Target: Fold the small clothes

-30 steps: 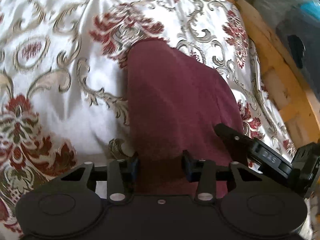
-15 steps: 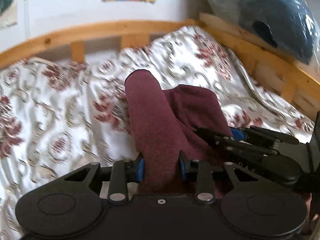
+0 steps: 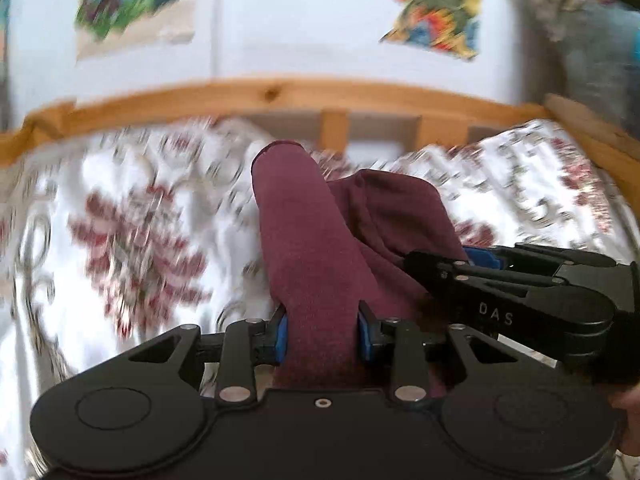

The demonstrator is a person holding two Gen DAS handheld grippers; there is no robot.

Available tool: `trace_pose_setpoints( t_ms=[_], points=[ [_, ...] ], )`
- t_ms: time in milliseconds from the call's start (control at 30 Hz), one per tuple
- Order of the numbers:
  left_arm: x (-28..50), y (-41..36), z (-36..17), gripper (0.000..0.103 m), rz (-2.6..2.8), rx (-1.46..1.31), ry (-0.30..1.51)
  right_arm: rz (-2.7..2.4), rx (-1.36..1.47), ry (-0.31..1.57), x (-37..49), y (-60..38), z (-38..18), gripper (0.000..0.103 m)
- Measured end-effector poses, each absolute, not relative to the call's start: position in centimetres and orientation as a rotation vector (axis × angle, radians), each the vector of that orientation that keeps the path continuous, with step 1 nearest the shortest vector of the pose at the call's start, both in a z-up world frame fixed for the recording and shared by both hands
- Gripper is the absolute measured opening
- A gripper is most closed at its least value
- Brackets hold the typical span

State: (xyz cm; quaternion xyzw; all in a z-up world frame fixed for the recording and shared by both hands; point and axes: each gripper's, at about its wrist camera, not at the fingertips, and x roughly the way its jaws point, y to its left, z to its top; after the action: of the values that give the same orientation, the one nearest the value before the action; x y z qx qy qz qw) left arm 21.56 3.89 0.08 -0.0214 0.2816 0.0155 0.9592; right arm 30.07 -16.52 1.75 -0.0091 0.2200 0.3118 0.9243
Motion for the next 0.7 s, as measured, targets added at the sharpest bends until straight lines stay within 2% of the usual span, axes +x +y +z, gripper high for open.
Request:
trace_pose_setpoints(
  t_ms=[133,233,300,400,567,667,700],
  points=[
    [22.2,6.1,-2.5,0.037,0.064,-0.135,0.652,0.581,-0.073,0.518,31.0,-15.6,-0.5,0.029],
    [22.0,7.1,-3.1,0.040,0.064,-0.184,0.668,0.558,-0.034,0.541,31.3,-16.3,-1.1,0.043],
    [22.1,7.4,-3.1,0.044,0.075,-0.210,0.681,0.543,-0.054,0.540,31.1,-16.6,-1.3,0.047],
    [21.9,7.6,-3.0,0.048,0.089,-0.227,0.699,0.514,-0.080,0.537,30.9,-16.9,-1.4,0.060],
    [21.3,7.5,-2.1,0.072,0.123,-0.222,0.711,0.462,-0.078,0.541,31.0,-17.2,-1.2,0.081],
    [20.5,7.6,-1.3,0.087,0.160,-0.221,0.698,0.456,-0.088,0.524,30.9,-17.1,-0.9,0.088],
    [20.2,7.6,-1.0,0.089,0.171,-0.220,0.686,0.460,-0.086,0.518,30.7,-17.2,-0.8,0.089]
  ],
)
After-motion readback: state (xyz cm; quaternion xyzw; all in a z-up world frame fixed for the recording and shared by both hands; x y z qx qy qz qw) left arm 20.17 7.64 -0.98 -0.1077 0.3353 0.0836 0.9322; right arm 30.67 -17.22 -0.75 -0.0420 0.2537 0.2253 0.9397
